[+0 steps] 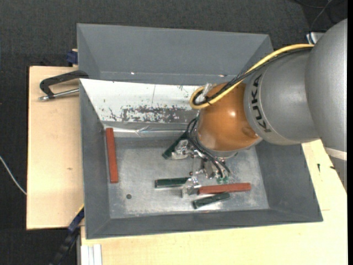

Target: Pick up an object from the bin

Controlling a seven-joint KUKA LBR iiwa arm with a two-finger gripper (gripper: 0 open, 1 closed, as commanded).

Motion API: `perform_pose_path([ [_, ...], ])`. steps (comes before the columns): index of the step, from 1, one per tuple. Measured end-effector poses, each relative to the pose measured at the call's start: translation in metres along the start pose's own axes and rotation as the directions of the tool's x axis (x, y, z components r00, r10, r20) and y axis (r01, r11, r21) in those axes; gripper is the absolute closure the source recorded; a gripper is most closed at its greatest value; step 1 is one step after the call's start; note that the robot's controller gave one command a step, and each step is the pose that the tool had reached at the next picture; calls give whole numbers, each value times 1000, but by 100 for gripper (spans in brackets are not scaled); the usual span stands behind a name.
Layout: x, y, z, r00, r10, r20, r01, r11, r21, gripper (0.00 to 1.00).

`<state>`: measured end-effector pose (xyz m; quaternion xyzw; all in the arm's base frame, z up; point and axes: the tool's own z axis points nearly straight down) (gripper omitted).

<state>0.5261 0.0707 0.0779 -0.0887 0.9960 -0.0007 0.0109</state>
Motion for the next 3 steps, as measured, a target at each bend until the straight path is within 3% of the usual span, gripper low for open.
perform_pose_path([
  [1, 6, 3, 1, 1000, -1, -23, 1, 1000, -4, 100],
  [2, 6, 3, 1, 1000, -1, -23, 1, 1000, -5, 100],
  [3, 11, 19, -173, 1000, -5, -9, 5, 1000, -4, 100],
])
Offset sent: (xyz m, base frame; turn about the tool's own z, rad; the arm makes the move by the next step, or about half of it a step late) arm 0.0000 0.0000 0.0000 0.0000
